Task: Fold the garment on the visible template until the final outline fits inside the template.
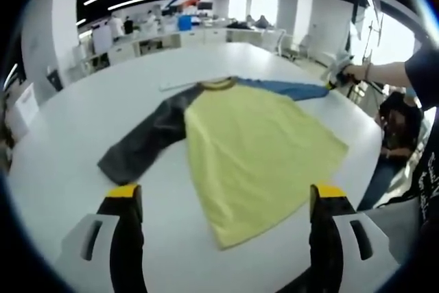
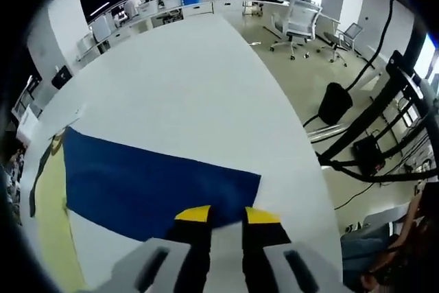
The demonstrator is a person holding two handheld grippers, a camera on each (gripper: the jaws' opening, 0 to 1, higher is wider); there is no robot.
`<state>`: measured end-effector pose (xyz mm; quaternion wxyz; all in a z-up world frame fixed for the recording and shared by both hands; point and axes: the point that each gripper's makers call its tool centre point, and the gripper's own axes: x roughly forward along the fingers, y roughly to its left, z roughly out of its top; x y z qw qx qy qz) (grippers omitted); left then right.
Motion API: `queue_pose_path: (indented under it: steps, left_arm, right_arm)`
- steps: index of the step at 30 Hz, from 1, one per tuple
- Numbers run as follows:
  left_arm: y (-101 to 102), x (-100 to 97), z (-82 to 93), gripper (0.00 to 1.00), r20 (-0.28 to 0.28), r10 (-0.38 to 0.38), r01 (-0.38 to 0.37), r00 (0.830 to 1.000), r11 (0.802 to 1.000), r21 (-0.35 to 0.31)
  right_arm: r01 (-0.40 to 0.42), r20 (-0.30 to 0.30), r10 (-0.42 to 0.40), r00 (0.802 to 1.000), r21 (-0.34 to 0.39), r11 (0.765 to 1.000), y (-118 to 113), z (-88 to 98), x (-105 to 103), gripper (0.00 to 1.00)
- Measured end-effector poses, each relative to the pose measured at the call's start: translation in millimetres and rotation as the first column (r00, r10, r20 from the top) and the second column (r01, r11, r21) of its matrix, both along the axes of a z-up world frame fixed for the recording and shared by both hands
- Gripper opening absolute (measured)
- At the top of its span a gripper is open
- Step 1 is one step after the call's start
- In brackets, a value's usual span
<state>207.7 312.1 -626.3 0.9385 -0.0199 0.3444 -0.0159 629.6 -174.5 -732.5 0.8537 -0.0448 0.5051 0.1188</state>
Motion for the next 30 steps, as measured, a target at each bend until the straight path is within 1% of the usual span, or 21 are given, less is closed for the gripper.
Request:
queue_pose_path:
  steps: [1,3,6,8,11,15,18,24,30]
  left_arm:
    - [0.4,-0.6,-0.2,0.98,-0.002,0.001,-0.001,1.000,1.000,0.001]
    - [0.7,-1.2,-0.4,0.98,-0.006,0.002,-0.002,1.000,1.000,0.004]
    - [0.3,-2.0,-1.0,0.97,-0.011,0.002,-0.002,1.000,1.000,0.005]
    - [-0.3,-2.1,-0.8,0.97,-0.011,0.002,-0.002,1.000,1.000,0.005]
    - [-0.4,-1.7,0.0,0.96,-0.009,0.001,-0.001,1.000,1.000,0.007]
    - [-0.2,-2.0,0.2,0.97,-0.011,-0.001,0.001,1.000,1.000,0.010]
    - [-0.2,-2.3,0.7,0.97,-0.010,0.001,-0.001,1.000,1.000,0.009]
    - [0.5,-1.8,2.1,0.97,-0.006,0.007,-0.007,1.000,1.000,0.010]
    - [-2.0,-2.0,2.6,0.97,-0.004,0.000,0.000,1.000,1.000,0.009]
  right_arm:
    - [-0.009,0.003,0.009,1.000,-0.018,1.000,-2.8,-0.3,-0.3,0.05]
    - [0.001,0.006,-0.001,1.000,-0.005,1.000,-2.3,-0.6,0.5,0.04]
    - [-0.004,0.018,0.004,1.000,-0.015,1.000,-2.6,-1.2,1.9,0.01]
    - [-0.021,0.021,0.022,1.000,-0.028,0.999,-1.9,-1.6,3.8,0.00]
    - [-0.022,0.024,0.023,0.999,-0.031,0.999,-2.6,-1.6,4.9,0.00]
    - [0.017,0.029,-0.017,0.999,-0.001,1.000,-3.9,0.6,7.8,0.00]
    - [0.010,0.038,-0.010,0.999,-0.002,1.000,-3.3,5.4,7.8,0.00]
    - [0.011,0.022,-0.011,1.000,0.018,1.000,-1.5,11.6,3.8,0.00]
    - [-0.002,0.022,0.002,1.000,0.034,0.999,3.2,22.5,0.5,0.00]
